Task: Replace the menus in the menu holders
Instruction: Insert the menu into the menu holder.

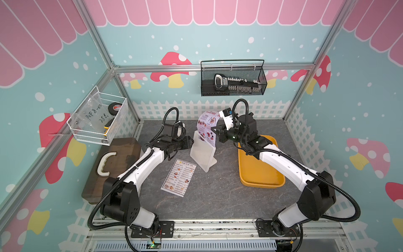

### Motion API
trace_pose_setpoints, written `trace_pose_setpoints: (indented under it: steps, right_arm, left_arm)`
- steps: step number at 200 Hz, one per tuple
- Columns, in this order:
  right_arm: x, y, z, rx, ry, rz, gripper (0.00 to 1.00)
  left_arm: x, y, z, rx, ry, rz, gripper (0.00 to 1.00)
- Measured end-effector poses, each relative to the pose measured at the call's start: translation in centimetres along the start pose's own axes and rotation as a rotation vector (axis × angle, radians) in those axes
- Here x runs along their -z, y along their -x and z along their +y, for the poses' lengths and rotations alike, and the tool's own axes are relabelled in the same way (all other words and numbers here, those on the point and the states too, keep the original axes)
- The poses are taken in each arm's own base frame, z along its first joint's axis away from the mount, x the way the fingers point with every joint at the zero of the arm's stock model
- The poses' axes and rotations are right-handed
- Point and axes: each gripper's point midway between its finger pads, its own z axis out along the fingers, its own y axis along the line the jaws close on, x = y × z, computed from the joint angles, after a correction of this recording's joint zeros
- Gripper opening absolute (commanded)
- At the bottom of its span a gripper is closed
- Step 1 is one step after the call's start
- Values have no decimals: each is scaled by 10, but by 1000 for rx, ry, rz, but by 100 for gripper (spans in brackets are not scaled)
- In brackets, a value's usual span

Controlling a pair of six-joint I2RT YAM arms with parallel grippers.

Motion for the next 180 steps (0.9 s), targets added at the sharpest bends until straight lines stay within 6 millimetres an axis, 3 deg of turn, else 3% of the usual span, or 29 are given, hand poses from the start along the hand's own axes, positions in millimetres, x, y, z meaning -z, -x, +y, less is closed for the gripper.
trace_pose_setpoints:
  steps: [94,180]
  right_arm:
    - [-16,-14,-16,-9,-42,30,7]
    - [-17,-1,-15,8,-37,-24,7]
  left_arm:
    - [0,1,1,1,4,-2,54]
    - [1,2,3,3,8,-4,54]
